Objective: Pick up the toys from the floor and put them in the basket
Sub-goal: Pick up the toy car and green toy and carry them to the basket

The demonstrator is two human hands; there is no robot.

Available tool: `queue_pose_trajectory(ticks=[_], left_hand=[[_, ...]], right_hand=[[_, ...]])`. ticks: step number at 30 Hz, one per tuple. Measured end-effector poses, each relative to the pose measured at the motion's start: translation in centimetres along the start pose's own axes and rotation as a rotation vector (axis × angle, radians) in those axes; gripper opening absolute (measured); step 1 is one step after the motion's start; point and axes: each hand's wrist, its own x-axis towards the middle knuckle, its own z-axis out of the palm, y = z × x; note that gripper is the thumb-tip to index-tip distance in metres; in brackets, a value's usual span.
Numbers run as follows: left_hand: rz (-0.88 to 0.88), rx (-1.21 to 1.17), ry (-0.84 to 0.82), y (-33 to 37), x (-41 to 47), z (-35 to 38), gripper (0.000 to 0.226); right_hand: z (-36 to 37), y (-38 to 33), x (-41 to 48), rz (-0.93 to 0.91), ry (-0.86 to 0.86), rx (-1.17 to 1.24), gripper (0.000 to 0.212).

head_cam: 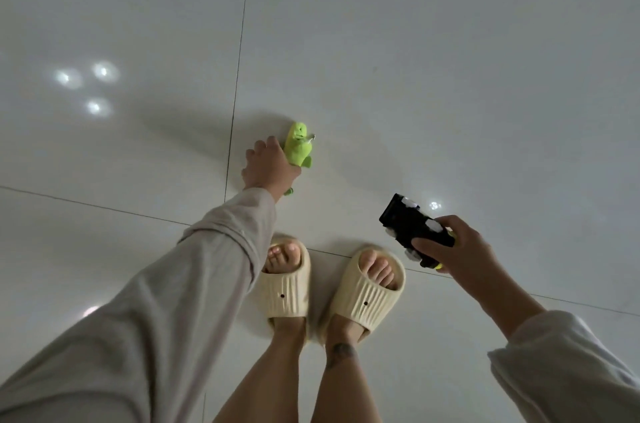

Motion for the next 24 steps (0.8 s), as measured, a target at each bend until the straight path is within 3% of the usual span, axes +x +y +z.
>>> queue_pose_trajectory(ticks=[7, 12, 15, 19, 24], left_hand=[[0.09, -0.28, 0.004, -1.5, -6.9, -3.4, 0.04], [0.033, -0.541, -0.211, -3.0, -18.9, -11.5, 0.024], [-0.049, -0.761, -0.335, -4.1, -26.9, -16.9, 0.029], [-0.088, -0.887, -0.394, -6.7, -36.5, -23.1, 0.013], [-0.152, -0.876, -0.354, -10.4, -44.8, -29.3, 0.065]], right_hand=[[-1.6, -0.9, -6.1, 0.03, -0.002, -0.009, 0.025], [-3.9, -3.1, -17.5, 0.021, -0.015, 0.026, 0.021], [-5.7, -4.7, -25.0, -0.016, -0.017, 0.047, 0.023], [-7.8, -6.2, -34.6, -0.059, 0.003, 0.066, 0.025], [-9.6, -5.8, -44.0, -0.076, 0.059, 0.077, 0.026]])
